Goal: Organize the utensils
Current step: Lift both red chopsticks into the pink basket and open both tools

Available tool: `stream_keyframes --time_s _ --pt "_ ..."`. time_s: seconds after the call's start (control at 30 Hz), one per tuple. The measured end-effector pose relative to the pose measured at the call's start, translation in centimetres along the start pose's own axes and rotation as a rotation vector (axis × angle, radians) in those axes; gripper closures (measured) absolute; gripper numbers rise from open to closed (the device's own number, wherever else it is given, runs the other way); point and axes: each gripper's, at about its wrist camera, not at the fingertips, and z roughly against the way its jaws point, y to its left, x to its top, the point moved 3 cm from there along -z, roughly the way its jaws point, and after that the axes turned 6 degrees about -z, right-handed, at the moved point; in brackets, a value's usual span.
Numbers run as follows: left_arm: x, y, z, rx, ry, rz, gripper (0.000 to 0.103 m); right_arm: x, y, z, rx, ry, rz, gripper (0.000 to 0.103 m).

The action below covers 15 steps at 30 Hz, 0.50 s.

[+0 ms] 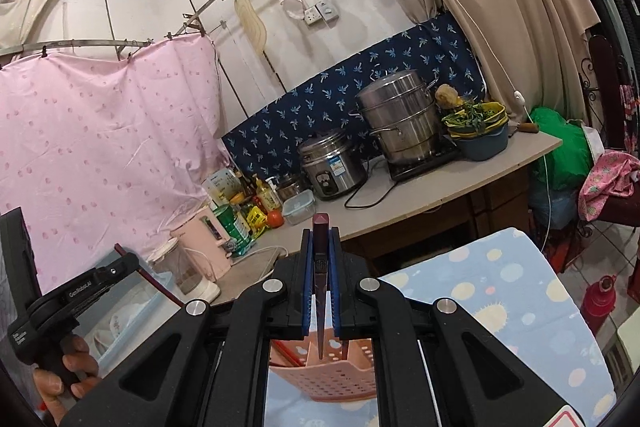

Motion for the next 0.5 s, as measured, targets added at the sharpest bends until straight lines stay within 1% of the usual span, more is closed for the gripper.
stream_keyframes --time_s 0.1,0.17,0.3,0.5 --pt "0.6 0.6 -1.4 0.003 -0.023 0.017 0.096 -0.4 -0.2 -1.7 -0.021 0.009 0.002 0.096" --pt "0.4 0.7 -2.6 0.007 -0.018 0.024 0.096 -1.1 -0.4 -2.9 -0.039 0.027 0.007 0.096" --pt "-1.0 1.0 -4.7 0.004 0.018 0.034 0.096 -2.3 -0.8 -4.5 -0.062 0.067 0.021 0.096" --pt "-3.5 0.8 -6.6 -0.008 0.078 0.039 0.096 -4.3 -1.2 -6.0 -0.080 0.119 0.028 0.096"
